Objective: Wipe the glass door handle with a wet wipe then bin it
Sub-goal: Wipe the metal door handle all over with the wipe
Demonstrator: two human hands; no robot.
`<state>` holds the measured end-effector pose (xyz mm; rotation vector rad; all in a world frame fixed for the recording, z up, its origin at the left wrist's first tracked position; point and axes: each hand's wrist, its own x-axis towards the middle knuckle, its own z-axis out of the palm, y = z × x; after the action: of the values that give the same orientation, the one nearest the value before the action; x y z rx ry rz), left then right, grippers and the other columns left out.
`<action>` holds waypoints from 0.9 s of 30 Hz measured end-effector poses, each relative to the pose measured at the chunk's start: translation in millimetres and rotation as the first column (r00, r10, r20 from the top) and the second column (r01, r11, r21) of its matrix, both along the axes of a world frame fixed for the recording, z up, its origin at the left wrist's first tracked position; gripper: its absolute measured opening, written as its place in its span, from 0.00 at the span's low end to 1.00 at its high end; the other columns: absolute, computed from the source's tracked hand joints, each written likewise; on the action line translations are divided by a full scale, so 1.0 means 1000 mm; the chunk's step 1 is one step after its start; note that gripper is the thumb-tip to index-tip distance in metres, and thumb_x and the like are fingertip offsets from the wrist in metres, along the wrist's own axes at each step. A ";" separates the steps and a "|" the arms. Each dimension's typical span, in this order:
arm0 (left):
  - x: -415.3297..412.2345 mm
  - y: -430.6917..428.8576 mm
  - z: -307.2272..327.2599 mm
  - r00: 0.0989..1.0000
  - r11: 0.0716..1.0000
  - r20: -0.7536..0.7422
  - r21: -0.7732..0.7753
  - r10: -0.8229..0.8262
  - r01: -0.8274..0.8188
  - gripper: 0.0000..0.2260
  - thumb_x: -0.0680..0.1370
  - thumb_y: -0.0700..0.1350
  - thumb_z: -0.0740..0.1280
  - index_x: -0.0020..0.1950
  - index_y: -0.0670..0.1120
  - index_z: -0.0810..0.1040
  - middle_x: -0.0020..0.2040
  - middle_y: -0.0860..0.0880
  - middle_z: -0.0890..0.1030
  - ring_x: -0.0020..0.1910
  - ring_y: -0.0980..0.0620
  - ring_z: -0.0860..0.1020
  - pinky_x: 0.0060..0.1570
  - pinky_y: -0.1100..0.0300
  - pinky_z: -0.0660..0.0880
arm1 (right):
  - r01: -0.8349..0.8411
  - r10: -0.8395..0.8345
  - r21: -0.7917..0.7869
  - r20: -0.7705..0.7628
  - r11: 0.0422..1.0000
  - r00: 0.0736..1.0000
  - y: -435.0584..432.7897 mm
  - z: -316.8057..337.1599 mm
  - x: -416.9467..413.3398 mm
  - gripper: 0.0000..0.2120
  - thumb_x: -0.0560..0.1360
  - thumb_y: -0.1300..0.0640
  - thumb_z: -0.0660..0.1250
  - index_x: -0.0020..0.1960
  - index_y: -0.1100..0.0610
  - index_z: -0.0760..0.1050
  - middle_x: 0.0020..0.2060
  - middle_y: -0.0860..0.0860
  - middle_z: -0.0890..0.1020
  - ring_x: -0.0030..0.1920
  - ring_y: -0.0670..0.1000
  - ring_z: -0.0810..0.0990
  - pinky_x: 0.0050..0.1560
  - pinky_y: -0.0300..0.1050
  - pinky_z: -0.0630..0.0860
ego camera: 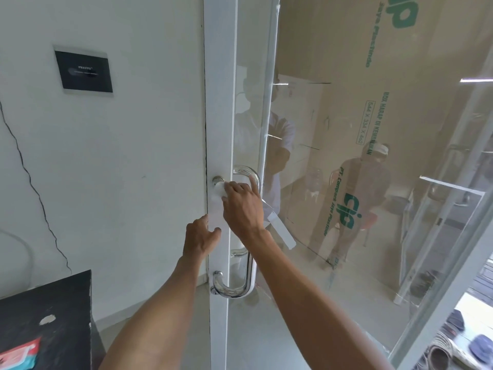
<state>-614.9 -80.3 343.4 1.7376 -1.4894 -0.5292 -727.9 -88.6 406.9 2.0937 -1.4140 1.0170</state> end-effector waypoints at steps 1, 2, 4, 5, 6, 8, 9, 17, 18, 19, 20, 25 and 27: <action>-0.001 0.000 -0.001 1.000 1.000 -0.008 -0.005 0.008 -0.008 0.23 0.74 0.47 0.65 0.66 0.38 0.75 0.67 0.38 0.76 0.66 0.41 0.75 0.64 0.51 0.73 | -0.007 0.007 -0.003 0.005 1.000 1.000 0.001 -0.001 -0.003 0.12 0.70 0.64 0.68 0.53 0.59 0.79 0.44 0.51 0.85 0.47 0.55 0.82 0.74 0.55 0.61; -0.002 0.001 -0.001 1.000 1.000 -0.017 -0.014 0.014 -0.014 0.24 0.74 0.48 0.65 0.68 0.38 0.73 0.68 0.39 0.75 0.67 0.41 0.74 0.65 0.51 0.72 | -0.005 0.005 0.005 0.002 1.000 1.000 0.001 0.000 -0.003 0.11 0.70 0.64 0.68 0.52 0.59 0.79 0.43 0.52 0.85 0.47 0.56 0.82 0.73 0.55 0.62; -0.004 0.004 -0.002 0.999 0.999 -0.043 -0.037 0.019 -0.020 0.26 0.74 0.49 0.65 0.70 0.38 0.72 0.69 0.39 0.74 0.69 0.41 0.73 0.68 0.50 0.71 | 0.017 -0.016 0.049 -0.035 0.999 0.999 0.005 0.009 0.002 0.09 0.68 0.66 0.68 0.47 0.60 0.78 0.38 0.53 0.84 0.43 0.57 0.82 0.74 0.54 0.63; -0.004 0.004 -0.003 0.998 0.999 -0.054 -0.045 0.018 -0.021 0.26 0.74 0.49 0.64 0.69 0.38 0.72 0.69 0.39 0.74 0.69 0.41 0.72 0.68 0.50 0.70 | 0.027 -0.021 0.088 -0.066 0.996 0.998 0.007 0.016 0.007 0.08 0.68 0.68 0.67 0.45 0.61 0.77 0.36 0.53 0.82 0.41 0.57 0.81 0.75 0.53 0.60; -0.003 0.004 -0.003 0.998 0.999 -0.065 -0.046 0.016 -0.019 0.25 0.75 0.50 0.64 0.69 0.38 0.73 0.68 0.39 0.74 0.69 0.41 0.73 0.67 0.50 0.71 | 0.037 -0.024 0.130 -0.101 0.991 0.995 0.008 0.022 0.013 0.08 0.68 0.70 0.64 0.45 0.61 0.77 0.35 0.53 0.81 0.40 0.57 0.80 0.76 0.52 0.57; -0.001 0.004 -0.002 0.997 0.999 -0.080 -0.053 0.002 -0.007 0.22 0.75 0.52 0.64 0.63 0.39 0.78 0.65 0.38 0.77 0.65 0.41 0.76 0.63 0.52 0.74 | 0.074 -0.040 0.199 -0.169 0.977 0.985 0.011 0.034 0.026 0.11 0.68 0.73 0.62 0.44 0.59 0.76 0.34 0.53 0.79 0.40 0.55 0.81 0.78 0.49 0.53; 0.000 0.005 -0.001 0.997 0.998 -0.079 -0.057 -0.005 0.001 0.21 0.75 0.53 0.64 0.59 0.38 0.79 0.62 0.38 0.79 0.63 0.40 0.78 0.59 0.52 0.76 | 0.096 -0.056 0.212 -0.186 0.972 0.981 0.011 0.038 0.033 0.12 0.68 0.73 0.62 0.42 0.58 0.74 0.35 0.52 0.79 0.41 0.54 0.81 0.78 0.49 0.52; 0.003 -0.001 -0.005 0.996 0.998 -0.092 -0.070 -0.001 -0.005 0.22 0.76 0.54 0.66 0.64 0.40 0.78 0.61 0.39 0.81 0.61 0.43 0.79 0.59 0.53 0.76 | 0.116 -0.086 0.096 -0.272 0.989 0.958 -0.003 0.025 0.044 0.11 0.71 0.72 0.64 0.50 0.62 0.76 0.42 0.54 0.80 0.47 0.54 0.79 0.77 0.53 0.54; 0.005 -0.002 -0.006 0.996 0.998 -0.093 -0.065 -0.002 -0.004 0.23 0.75 0.53 0.66 0.66 0.42 0.76 0.63 0.41 0.80 0.64 0.45 0.78 0.62 0.55 0.75 | 0.099 -0.080 0.054 -0.276 0.994 0.958 -0.005 0.021 0.037 0.10 0.71 0.71 0.63 0.51 0.62 0.76 0.43 0.54 0.80 0.46 0.54 0.80 0.77 0.51 0.55; 0.005 -0.002 -0.006 0.995 0.998 -0.098 -0.066 -0.002 -0.005 0.23 0.75 0.51 0.66 0.68 0.43 0.76 0.64 0.42 0.79 0.65 0.46 0.77 0.63 0.56 0.73 | 0.078 -0.074 0.004 -0.272 0.997 0.959 -0.006 0.016 0.030 0.11 0.71 0.70 0.64 0.51 0.62 0.77 0.42 0.54 0.81 0.43 0.53 0.81 0.77 0.50 0.57; 0.003 0.000 -0.005 0.995 0.997 -0.102 -0.073 0.001 -0.009 0.23 0.75 0.48 0.67 0.68 0.43 0.75 0.65 0.42 0.78 0.66 0.47 0.77 0.64 0.57 0.72 | 0.048 -0.059 -0.050 -0.259 0.998 0.964 -0.006 0.012 0.023 0.11 0.69 0.70 0.64 0.50 0.62 0.77 0.40 0.54 0.81 0.41 0.53 0.81 0.76 0.50 0.59; -0.003 0.004 -0.007 0.987 0.992 -0.157 -0.123 0.011 -0.031 0.24 0.72 0.45 0.65 0.68 0.43 0.76 0.65 0.43 0.79 0.66 0.48 0.77 0.65 0.59 0.71 | -0.110 0.094 -0.231 -0.077 0.967 0.993 -0.007 -0.011 -0.012 0.18 0.69 0.73 0.59 0.56 0.67 0.77 0.44 0.57 0.83 0.46 0.56 0.83 0.71 0.52 0.67; -0.004 0.004 -0.009 0.984 0.991 -0.177 -0.126 0.018 -0.040 0.23 0.71 0.44 0.65 0.66 0.43 0.77 0.64 0.43 0.80 0.65 0.48 0.78 0.64 0.60 0.71 | -0.123 0.128 -0.270 0.004 0.955 0.992 -0.008 -0.018 -0.025 0.18 0.69 0.72 0.69 0.58 0.66 0.78 0.48 0.57 0.84 0.50 0.55 0.83 0.70 0.51 0.69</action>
<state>-618.7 -76.8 334.4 1.5686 -1.3422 -0.5445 -752.5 -96.4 388.6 1.9950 -1.0918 1.2109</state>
